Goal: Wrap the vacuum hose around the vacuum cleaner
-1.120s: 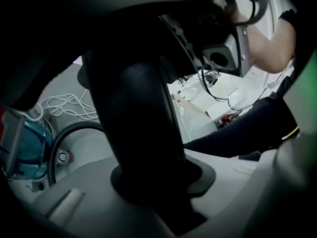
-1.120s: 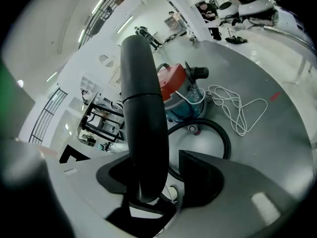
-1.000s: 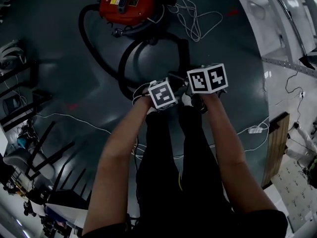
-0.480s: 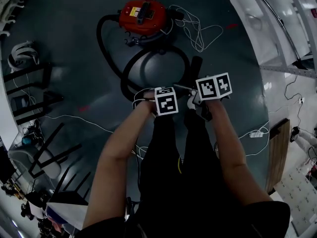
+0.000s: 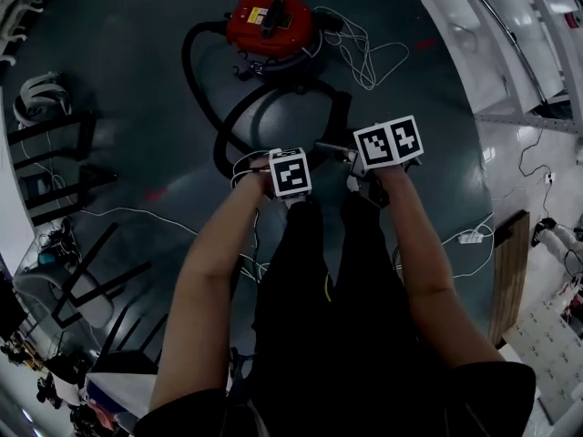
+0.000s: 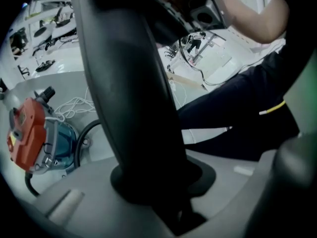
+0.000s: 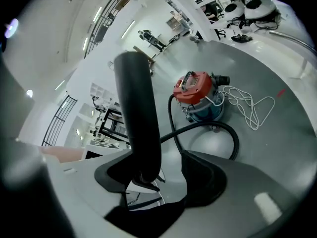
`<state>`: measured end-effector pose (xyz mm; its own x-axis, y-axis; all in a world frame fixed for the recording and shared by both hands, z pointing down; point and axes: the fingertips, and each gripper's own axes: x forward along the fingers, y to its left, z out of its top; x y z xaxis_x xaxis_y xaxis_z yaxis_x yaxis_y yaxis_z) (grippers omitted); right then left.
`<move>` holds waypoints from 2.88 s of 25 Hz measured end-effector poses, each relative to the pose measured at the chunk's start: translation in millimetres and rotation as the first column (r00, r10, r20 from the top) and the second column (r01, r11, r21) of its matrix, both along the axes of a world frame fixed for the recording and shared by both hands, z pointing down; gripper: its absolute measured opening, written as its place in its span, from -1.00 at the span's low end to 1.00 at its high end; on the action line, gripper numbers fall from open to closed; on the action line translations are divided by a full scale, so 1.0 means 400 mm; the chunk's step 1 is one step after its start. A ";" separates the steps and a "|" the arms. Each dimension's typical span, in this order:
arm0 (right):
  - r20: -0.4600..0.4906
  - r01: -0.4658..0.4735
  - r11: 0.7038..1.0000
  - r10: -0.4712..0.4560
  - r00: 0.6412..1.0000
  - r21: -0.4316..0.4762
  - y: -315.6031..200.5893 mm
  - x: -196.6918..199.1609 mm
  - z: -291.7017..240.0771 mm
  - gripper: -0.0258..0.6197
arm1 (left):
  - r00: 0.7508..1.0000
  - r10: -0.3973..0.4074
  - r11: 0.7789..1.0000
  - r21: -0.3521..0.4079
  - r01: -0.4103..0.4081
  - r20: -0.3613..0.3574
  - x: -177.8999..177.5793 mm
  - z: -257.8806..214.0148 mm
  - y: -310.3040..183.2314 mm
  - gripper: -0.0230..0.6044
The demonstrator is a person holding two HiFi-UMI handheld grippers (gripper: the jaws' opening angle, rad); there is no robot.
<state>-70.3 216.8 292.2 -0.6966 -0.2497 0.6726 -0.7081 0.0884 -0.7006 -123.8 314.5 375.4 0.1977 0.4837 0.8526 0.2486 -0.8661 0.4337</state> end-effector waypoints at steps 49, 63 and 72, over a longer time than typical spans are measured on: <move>-0.405 -0.042 0.998 0.053 0.913 0.036 -0.147 0.153 1.104 -0.16 | 0.916 -0.379 0.881 -0.251 0.401 0.133 -0.013 0.804 0.006 -0.61; -0.477 0.042 0.999 -0.021 0.879 0.034 -0.190 0.139 1.340 -0.01 | 0.905 -0.407 0.861 -0.276 0.426 0.126 0.031 0.968 0.036 -0.61; -0.556 0.171 0.985 -0.128 0.821 0.027 -0.223 0.122 1.433 -0.04 | 0.900 -0.396 0.836 -0.334 0.435 0.180 0.016 1.025 0.082 -0.62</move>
